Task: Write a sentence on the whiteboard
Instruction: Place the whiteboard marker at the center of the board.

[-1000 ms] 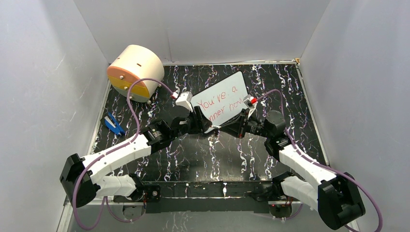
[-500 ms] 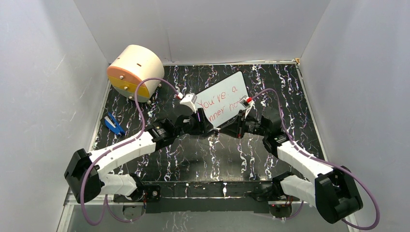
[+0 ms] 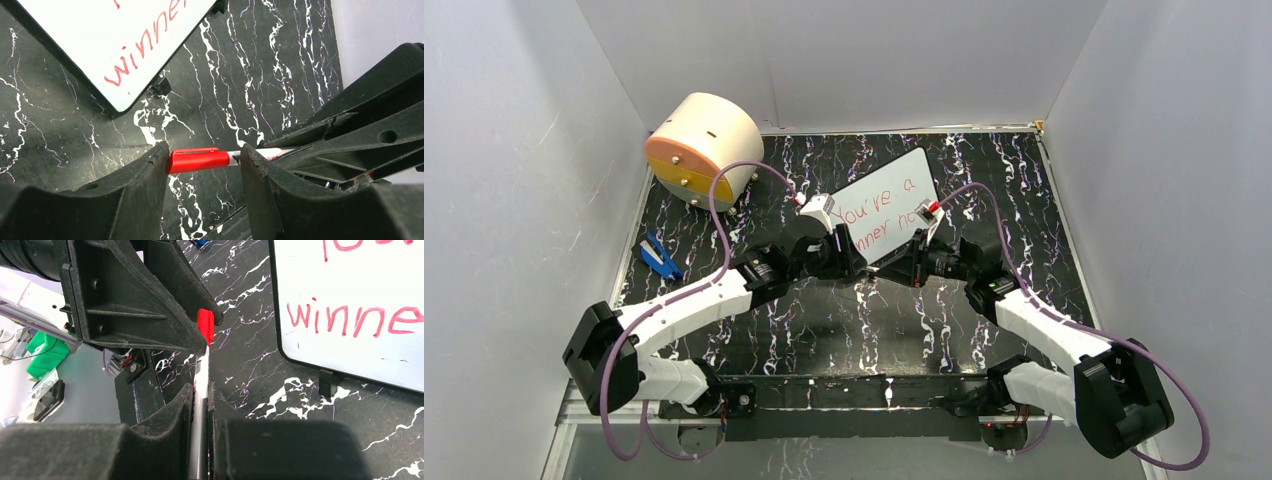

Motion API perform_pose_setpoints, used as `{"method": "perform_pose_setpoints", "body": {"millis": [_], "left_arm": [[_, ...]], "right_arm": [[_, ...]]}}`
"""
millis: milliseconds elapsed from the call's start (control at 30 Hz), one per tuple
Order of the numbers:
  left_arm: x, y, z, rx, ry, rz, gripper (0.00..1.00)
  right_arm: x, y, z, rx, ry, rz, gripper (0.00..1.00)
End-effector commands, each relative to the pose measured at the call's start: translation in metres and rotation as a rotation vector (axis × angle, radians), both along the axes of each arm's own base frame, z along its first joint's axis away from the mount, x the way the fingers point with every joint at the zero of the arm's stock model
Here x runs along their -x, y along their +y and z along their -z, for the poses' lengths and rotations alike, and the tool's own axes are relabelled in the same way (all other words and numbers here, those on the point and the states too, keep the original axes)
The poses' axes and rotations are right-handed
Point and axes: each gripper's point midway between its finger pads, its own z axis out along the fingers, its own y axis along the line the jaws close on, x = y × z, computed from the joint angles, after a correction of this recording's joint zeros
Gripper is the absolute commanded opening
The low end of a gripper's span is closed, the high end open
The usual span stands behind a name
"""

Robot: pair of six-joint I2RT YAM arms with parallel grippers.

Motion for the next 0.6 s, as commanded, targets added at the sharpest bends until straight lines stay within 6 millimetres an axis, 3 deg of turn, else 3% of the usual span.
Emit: {"method": "perform_pose_setpoints", "body": {"millis": [0,300,567], "left_arm": [[0.038,-0.052,-0.049,0.243,0.003,0.179,0.49],[0.061,-0.061,-0.048,0.293,0.018,0.263,0.49],[0.078,-0.068,-0.091,0.387,-0.074,0.394,0.53]], "right_arm": [[-0.002,0.015,-0.035,-0.068,-0.119,-0.017,0.00],[-0.010,0.019,-0.037,-0.085,-0.093,0.004,0.00],[-0.019,0.027,-0.009,-0.008,0.001,0.001,0.00]]}}
